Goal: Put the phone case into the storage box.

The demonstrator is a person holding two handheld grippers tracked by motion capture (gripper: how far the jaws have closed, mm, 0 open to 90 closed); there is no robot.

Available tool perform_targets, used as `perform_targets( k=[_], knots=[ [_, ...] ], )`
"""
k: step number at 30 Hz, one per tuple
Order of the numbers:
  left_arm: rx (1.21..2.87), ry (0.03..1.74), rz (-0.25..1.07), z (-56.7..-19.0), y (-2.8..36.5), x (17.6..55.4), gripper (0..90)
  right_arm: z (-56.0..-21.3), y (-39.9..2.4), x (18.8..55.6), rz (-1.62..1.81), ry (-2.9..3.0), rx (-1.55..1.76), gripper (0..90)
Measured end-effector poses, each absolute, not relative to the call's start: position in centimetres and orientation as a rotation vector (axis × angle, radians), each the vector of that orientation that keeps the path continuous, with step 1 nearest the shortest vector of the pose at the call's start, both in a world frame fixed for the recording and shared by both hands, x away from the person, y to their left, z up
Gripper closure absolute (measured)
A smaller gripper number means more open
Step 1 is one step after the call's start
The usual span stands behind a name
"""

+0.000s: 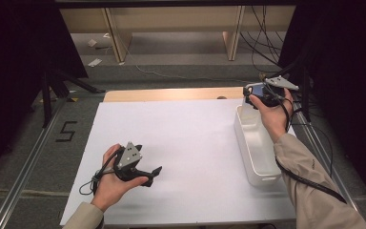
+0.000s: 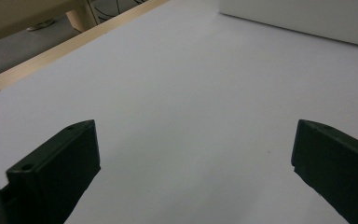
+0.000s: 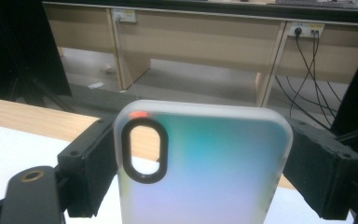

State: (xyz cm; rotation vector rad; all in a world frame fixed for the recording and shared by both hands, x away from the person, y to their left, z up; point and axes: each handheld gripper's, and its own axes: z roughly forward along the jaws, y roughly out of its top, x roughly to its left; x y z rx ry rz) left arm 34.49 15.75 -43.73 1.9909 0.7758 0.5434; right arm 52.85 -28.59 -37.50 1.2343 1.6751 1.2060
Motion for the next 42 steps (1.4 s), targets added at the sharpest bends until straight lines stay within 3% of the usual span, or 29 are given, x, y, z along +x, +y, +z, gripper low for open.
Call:
perform_targets(
  k=[42],
  knots=[
    [1.991, 0.773, 0.540, -43.7, 15.7, 34.5, 0.2, -39.3, -27.6, 53.7, 1.116, 1.715, 1.239, 17.5]
  ],
)
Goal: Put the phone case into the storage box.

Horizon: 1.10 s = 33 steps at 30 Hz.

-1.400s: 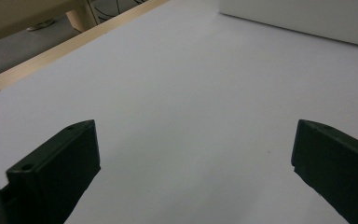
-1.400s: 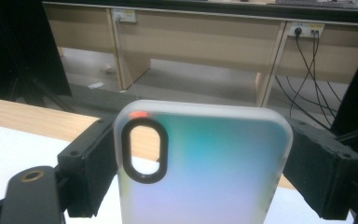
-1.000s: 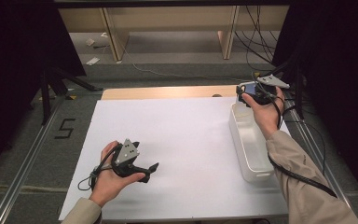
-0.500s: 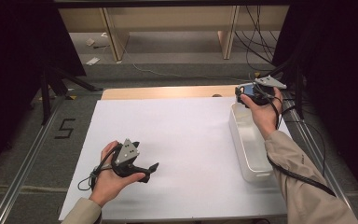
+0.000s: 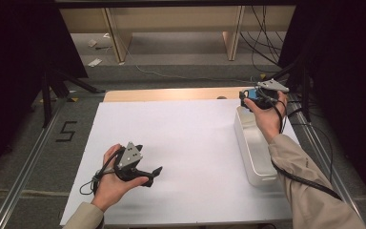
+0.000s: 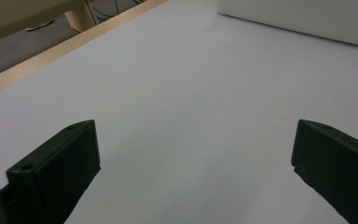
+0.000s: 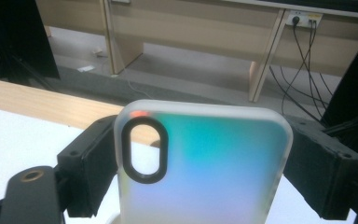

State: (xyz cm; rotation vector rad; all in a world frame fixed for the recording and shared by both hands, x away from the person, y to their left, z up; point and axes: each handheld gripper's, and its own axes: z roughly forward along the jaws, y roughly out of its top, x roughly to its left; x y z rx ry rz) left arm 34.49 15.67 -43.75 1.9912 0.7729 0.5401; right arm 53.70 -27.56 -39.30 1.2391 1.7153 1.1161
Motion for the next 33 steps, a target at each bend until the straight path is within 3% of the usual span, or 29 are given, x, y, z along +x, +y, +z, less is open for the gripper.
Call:
perform_targets(
  k=[33],
  knots=[
    [1.993, 0.770, 0.545, -43.7, 15.7, 34.5, 0.2, -40.9, -27.3, 54.0, 1.069, 1.735, 1.278, 17.3]
  ],
)
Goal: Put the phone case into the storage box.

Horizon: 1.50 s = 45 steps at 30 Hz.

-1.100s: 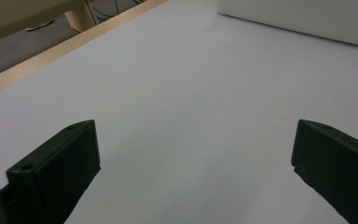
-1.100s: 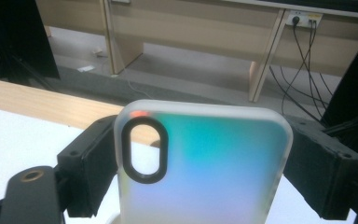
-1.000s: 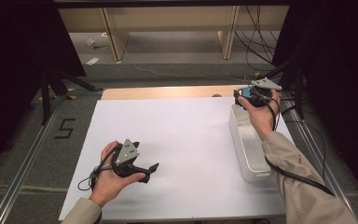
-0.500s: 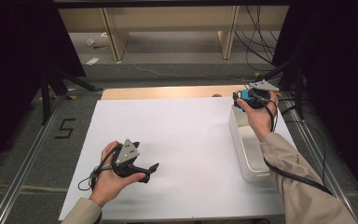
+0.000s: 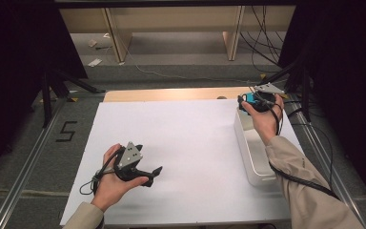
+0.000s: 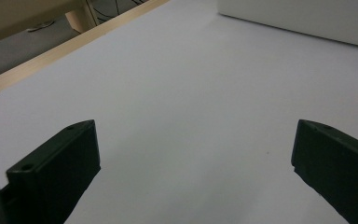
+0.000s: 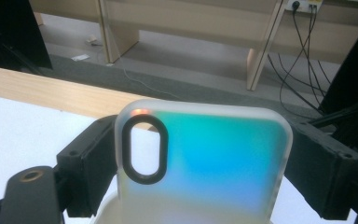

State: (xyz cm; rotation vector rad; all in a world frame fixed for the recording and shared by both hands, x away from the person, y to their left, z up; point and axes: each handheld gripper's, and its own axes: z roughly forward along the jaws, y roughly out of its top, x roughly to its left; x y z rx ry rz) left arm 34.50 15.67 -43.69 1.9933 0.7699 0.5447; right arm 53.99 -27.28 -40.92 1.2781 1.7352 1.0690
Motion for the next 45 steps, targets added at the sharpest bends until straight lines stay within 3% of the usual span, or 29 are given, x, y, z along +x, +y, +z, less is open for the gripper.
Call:
perform_targets(
  k=[45],
  knots=[
    [1.990, 0.768, 0.544, -43.63, 15.61, 34.47, 0.1, -41.89, -27.36, 54.24, 1.043, 1.763, 1.300, 16.6]
  ],
)
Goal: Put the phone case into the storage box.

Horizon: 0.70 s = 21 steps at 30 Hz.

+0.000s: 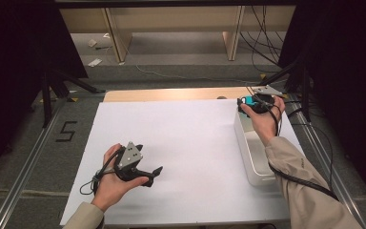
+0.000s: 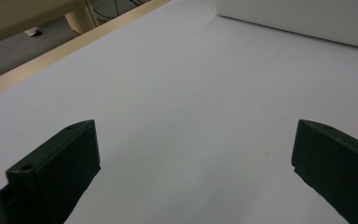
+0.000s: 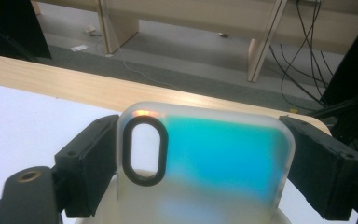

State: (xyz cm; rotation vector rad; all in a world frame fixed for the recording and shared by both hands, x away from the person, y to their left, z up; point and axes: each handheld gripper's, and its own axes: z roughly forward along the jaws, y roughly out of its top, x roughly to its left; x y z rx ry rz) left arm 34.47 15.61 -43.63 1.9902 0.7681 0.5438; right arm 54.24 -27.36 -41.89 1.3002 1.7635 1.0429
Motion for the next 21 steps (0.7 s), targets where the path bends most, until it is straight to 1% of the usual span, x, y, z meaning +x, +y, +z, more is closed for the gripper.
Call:
perform_targets(
  k=[13, 21],
  knots=[
    [1.988, 0.769, 0.543, -43.63, 15.57, 34.45, 0.2, -41.88, -27.51, 54.32, 1.041, 1.765, 1.293, 13.1],
    [1.990, 0.766, 0.544, -43.63, 15.59, 34.44, 0.1, -41.63, -27.61, 54.27, 1.056, 1.752, 1.287, 12.6]
  ],
)
